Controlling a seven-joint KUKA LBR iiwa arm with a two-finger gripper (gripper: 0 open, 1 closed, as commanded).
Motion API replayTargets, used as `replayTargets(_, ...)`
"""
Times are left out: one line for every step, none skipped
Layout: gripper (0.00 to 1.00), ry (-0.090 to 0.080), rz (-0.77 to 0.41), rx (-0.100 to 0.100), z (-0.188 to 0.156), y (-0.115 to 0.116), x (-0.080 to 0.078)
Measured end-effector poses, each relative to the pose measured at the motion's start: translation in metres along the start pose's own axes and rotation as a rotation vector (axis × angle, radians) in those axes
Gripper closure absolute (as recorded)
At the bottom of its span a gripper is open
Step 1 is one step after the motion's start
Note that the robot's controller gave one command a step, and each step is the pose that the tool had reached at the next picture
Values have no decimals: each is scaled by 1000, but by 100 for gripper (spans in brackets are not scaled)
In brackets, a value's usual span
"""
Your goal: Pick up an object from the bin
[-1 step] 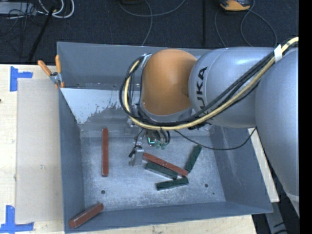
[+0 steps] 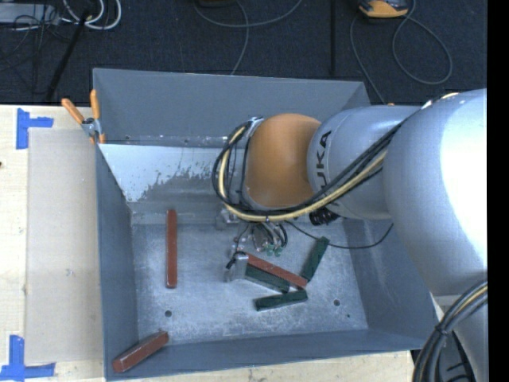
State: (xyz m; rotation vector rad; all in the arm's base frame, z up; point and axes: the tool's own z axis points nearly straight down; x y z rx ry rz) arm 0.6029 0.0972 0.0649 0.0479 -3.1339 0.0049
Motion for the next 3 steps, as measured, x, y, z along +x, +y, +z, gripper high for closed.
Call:
replayTargets(0, 0, -37, -1, -14, -58, 94)
replayTargets(100, -6, -37, -3, -14, -55, 91)
replayTargets(100, -15, -89, -3, -136, -50, 93)
